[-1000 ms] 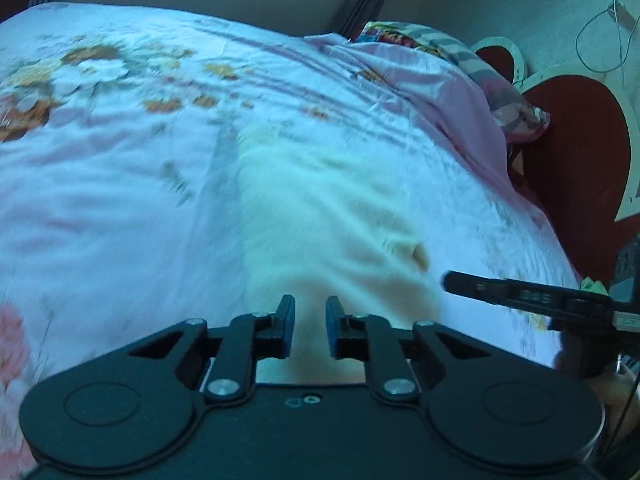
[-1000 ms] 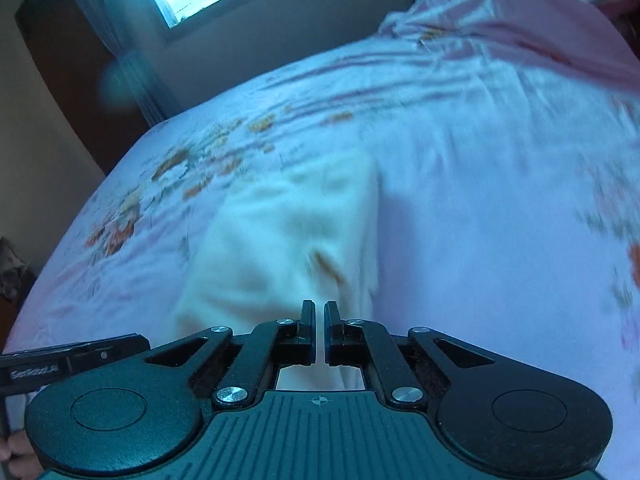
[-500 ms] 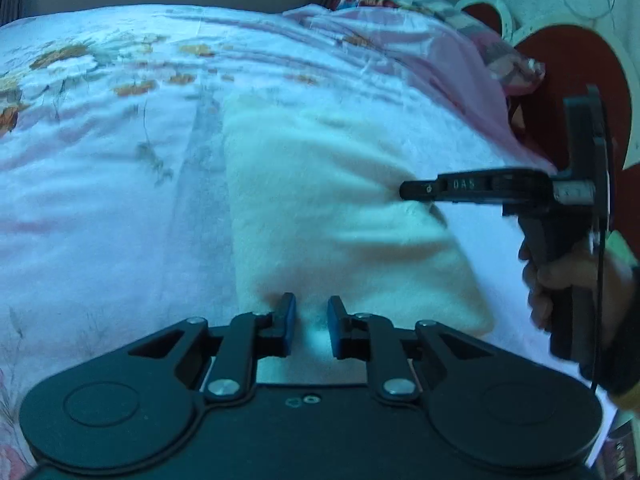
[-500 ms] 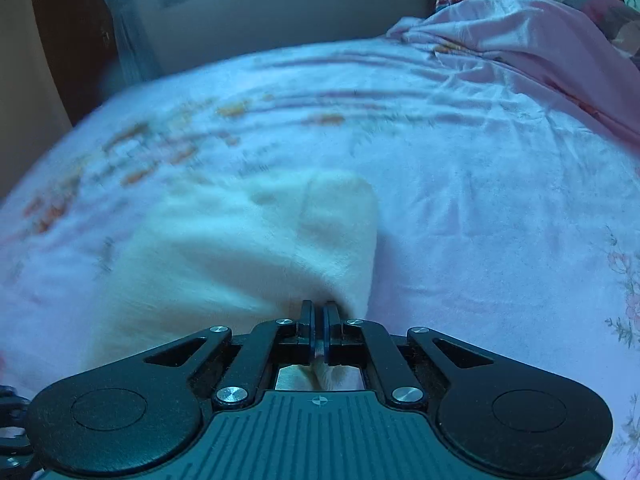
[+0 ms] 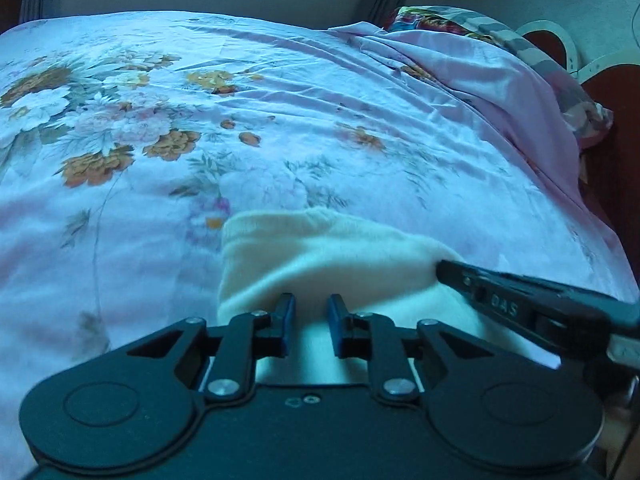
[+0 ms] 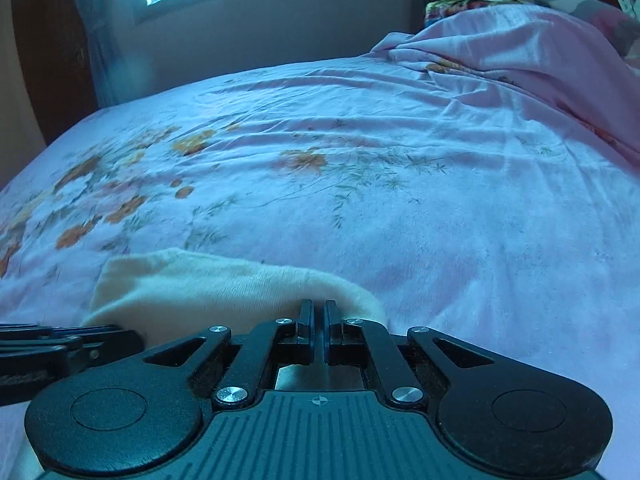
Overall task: Fold small clothes
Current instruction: 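Lift and fold the held side over the first fold with the right gripper, then open the right gripper and release the folded sweater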
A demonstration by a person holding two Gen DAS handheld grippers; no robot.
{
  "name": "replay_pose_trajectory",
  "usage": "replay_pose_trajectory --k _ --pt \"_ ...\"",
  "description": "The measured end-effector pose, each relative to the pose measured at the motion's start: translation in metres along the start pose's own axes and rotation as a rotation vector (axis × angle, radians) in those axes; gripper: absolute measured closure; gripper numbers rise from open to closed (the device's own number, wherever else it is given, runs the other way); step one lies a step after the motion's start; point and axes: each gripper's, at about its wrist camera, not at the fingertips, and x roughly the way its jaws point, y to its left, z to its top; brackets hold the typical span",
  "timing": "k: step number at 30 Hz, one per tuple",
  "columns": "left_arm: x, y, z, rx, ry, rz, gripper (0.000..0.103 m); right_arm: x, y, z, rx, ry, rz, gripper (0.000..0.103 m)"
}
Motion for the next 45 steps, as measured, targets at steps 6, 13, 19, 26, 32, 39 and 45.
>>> replay_pose_trajectory --k 6,13,19,26,32,39,45 --pt "-0.003 -0.008 -0.002 0.028 -0.002 0.04 0.086 0.0 0.001 0.004 -0.02 0.028 -0.018 0.101" --pt "-0.076 -0.018 -0.063 0.09 -0.095 0.024 0.081 -0.099 0.031 -0.035 -0.094 -0.038 0.118 0.101" --pt "-0.117 -0.027 -0.116 0.173 -0.098 0.037 0.079 -0.134 0.036 -0.117 -0.19 -0.01 0.027 0.102" --pt "-0.143 -0.04 -0.148 0.222 -0.058 0.05 0.075 -0.182 0.048 -0.124 -0.168 -0.08 0.027 0.101" --pt "-0.145 -0.034 -0.159 0.212 -0.03 0.05 0.075 -0.168 0.056 -0.153 -0.237 0.04 -0.013 0.101" --pt "-0.143 -0.032 -0.155 0.127 -0.015 0.069 0.075 -0.18 0.059 -0.154 -0.204 0.045 -0.005 0.101" --pt "-0.157 -0.034 -0.155 0.114 -0.027 0.058 0.074 -0.189 0.055 -0.147 -0.142 0.029 -0.02 0.101"
